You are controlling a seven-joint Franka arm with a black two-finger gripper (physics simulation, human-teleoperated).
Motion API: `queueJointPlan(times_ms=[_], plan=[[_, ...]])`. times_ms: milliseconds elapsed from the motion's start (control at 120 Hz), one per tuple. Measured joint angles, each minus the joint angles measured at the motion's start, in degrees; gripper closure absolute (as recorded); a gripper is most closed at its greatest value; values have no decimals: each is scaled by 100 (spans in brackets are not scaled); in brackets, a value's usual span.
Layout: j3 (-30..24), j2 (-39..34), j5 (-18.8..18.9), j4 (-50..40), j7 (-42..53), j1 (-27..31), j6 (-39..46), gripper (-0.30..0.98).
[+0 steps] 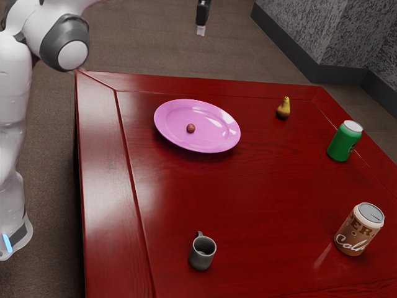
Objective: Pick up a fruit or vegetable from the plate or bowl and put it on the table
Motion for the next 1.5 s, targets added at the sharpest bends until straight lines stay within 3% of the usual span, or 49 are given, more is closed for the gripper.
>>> queueJointPlan(times_ms=[167, 317, 475, 542, 617, 750, 858, 1100, 1500], plan=[[96, -88, 73, -90, 452, 56, -267, 0], [107, -274, 350, -1071, 743, -171, -397, 0], [28, -1671, 840, -2759, 874, -662, -177, 0], [-267, -2430, 1232, -3444, 842, -842, 0, 0], [-563, -2733, 1494, -3716, 790, -1178, 93, 0], [-759, -2845, 1695, -4165, 685, -1812, 273, 0], [-564, -2876, 1793, -4660, 626, -1843, 494, 0], [295, -2755, 1971, -4886, 713, -1889, 1086, 0], [383, -2643, 2003, -5325, 906, -2009, 1766, 1]])
